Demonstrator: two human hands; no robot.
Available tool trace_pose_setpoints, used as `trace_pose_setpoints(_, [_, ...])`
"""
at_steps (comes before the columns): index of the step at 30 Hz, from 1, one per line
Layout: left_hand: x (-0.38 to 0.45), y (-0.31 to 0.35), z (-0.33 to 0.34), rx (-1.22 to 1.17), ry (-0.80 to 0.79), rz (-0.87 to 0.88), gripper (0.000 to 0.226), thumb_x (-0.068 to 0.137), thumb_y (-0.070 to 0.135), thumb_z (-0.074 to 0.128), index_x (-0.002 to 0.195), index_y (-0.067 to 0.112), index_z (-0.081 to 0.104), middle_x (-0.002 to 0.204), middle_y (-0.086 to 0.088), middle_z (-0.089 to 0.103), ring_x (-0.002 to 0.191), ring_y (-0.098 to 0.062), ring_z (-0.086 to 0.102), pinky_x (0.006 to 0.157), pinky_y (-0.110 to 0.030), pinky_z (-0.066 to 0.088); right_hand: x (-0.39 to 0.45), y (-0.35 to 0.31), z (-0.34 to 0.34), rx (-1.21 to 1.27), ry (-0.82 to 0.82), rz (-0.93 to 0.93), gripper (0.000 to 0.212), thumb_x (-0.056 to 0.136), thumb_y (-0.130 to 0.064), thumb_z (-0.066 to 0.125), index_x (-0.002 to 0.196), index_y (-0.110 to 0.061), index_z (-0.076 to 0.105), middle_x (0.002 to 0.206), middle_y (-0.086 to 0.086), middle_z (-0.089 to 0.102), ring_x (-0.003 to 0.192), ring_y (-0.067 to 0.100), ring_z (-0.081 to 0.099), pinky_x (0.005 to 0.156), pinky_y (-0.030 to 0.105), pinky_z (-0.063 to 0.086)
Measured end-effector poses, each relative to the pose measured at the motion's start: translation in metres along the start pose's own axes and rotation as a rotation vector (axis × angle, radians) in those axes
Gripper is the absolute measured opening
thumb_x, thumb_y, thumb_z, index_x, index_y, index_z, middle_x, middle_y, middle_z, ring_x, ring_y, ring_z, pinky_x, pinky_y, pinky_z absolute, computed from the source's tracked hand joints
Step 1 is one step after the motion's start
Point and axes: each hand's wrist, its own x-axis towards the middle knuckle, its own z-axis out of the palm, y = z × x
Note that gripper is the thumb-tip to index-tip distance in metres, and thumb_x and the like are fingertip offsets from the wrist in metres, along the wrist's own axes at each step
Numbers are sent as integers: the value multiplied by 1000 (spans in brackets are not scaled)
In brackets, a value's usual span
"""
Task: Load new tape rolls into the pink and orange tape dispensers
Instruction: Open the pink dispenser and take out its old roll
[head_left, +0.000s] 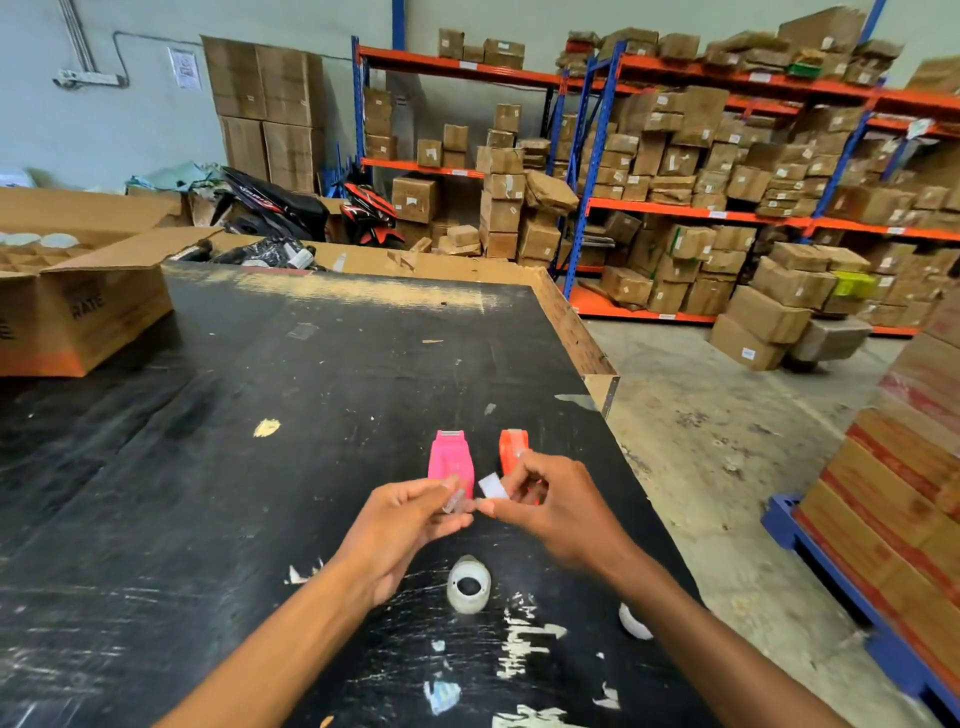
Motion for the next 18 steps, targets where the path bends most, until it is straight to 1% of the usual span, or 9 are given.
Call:
trace_pose_setpoints(3, [-5,-1,-6,-53,19,8,17,88,3,59,93,-11,67,86,-22,69,69,-21,74,73,-24,62,-10,12,-6,-395,-286,88,27,70,-32,82,68,-19,58,66,-10,54,62,10,51,60,31,42])
trace_pose_setpoints(4, [-7,0,-6,-60,14,9,16,87,1,60,93,-12,67,87,-22,69,72,-23,75,72,-24,62,-14,15,-5,-493,-364,105,27,70,-32,81,69,-20,57,71,-9,55,68,13,53,62,33,43])
trace_pose_setpoints(6, [-12,0,-7,-78,8,1,17,86,-1,61,96,-13,66,88,-22,69,75,-25,75,69,-22,61,-23,19,-2,-605,-461,112,24,71,-32,79,73,-24,56,81,-7,56,78,19,56,66,33,43])
trace_pose_setpoints(9, [-19,-1,-9,-88,14,-22,20,84,-4,61,101,-14,64,85,-19,71,76,-27,75,68,-22,61,-25,15,-2,-672,-514,110,20,73,-33,77,79,-20,63,85,-6,55,82,19,55,63,30,40])
trace_pose_setpoints(12, [-24,-4,-13,-36,23,-39,20,82,1,64,100,-7,68,86,-16,73,77,-23,75,68,-23,61,-21,6,-8,-636,-501,143,22,74,-34,77,78,-15,68,79,-1,64,72,17,56,53,26,38])
trace_pose_setpoints(14, [-26,-6,-15,21,58,-36,15,83,4,65,96,1,71,89,-14,74,79,-19,73,72,-23,58,-17,-2,-10,-571,-477,142,22,76,-34,76,80,-14,67,81,1,69,72,16,59,57,27,41])
trace_pose_setpoints(15, [-27,-6,-17,24,76,-30,13,83,3,64,94,2,72,88,-13,74,79,-18,71,72,-22,57,-15,-6,-8,-542,-476,131,24,77,-35,75,85,-15,67,84,0,70,75,16,59,62,30,43])
trace_pose_setpoints(16, [-27,-7,-18,4,85,-22,12,84,0,63,92,2,72,85,-12,75,77,-17,71,70,-20,57,-14,-10,-4,-531,-483,117,28,78,-38,74,94,-16,66,90,-1,68,79,16,59,67,32,44])
trace_pose_setpoints(18, [-29,-6,-21,-57,94,-9,13,85,-5,60,94,-5,70,84,-14,75,73,-16,74,65,-17,60,-13,-15,10,-591,-504,67,48,77,-47,71,113,-18,59,104,2,66,90,19,58,73,35,44])
